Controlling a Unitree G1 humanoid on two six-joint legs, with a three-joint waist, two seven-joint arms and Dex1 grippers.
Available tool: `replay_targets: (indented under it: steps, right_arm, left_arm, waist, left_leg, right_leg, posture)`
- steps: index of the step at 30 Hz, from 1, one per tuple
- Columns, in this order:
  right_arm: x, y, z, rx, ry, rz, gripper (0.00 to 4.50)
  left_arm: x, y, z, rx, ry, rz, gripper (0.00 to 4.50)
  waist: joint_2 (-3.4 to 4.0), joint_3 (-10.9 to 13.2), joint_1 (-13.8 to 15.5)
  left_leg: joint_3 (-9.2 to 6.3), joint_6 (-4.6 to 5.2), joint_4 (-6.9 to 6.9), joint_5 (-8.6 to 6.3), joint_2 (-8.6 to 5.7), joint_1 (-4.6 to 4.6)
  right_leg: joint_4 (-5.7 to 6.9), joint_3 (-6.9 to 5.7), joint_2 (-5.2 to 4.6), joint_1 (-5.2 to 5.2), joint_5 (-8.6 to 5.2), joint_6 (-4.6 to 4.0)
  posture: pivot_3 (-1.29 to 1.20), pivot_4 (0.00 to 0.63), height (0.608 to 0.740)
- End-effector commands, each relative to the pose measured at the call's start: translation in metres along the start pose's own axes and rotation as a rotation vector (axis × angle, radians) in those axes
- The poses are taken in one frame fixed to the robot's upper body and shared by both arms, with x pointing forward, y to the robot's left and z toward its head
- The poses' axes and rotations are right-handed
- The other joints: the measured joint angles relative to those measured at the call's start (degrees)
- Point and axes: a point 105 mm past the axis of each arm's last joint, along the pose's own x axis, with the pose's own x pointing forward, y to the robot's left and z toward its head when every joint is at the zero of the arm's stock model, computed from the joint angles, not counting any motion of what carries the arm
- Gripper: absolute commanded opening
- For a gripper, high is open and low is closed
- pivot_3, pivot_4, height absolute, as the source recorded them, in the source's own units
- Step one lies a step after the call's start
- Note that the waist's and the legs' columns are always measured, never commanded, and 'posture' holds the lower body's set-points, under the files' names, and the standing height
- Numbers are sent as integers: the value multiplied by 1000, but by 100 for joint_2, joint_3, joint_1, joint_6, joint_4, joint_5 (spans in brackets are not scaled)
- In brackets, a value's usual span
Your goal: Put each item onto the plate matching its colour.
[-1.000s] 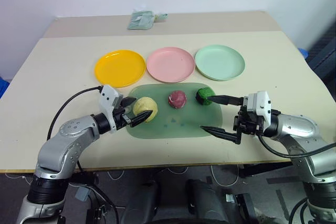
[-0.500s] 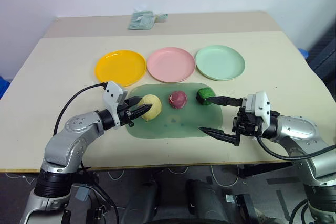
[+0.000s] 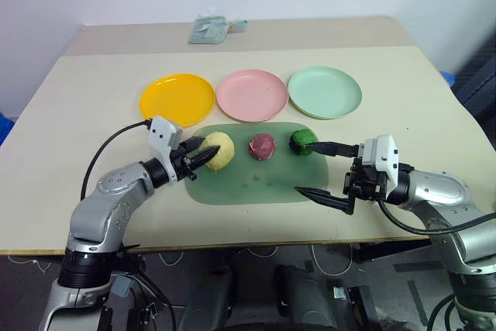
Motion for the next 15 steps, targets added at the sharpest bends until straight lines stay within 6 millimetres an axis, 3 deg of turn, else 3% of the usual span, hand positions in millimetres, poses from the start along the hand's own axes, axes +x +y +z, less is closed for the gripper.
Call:
replay_targets:
  steps: [1, 5, 8, 15]
  right_arm:
    - [0, -4, 10, -53, -31, -11, 4500]
    - [2, -6, 10, -60, -36, -22, 4500]
    - [3, -8, 9, -63, -40, -25, 4500]
    - [4, -12, 10, -67, -45, -30, 4500]
  left_arm:
    - [1, 37, 45, 66, -156, 182, 2102]
    - [11, 71, 75, 90, -256, 357, 2102]
    - [20, 90, 86, 102, -286, 464, 2102]
    - [58, 113, 83, 71, -277, 607, 2102]
  waist:
    - [-5, 3, 20]
    - [-6, 2, 1]
    - [-7, 2, 3]
    - [-10, 3, 4]
  left_leg:
    - [-1, 0, 2, 0, 0, -1]
    - [-2, -2, 2, 1, -2, -1]
    - [-1, -1, 3, 1, -4, -1]
    - [-1, -2, 4, 1, -8, -2]
  right_leg:
    - [0, -2, 1, 0, 0, 0]
    - [-1, -6, 1, 0, 1, 1]
    - [0, -9, 2, 0, 2, 2]
    - [1, -10, 3, 0, 6, 9]
  posture:
    - [0, 150, 740]
    - [0, 150, 740]
    - [0, 150, 740]
    - [0, 150, 740]
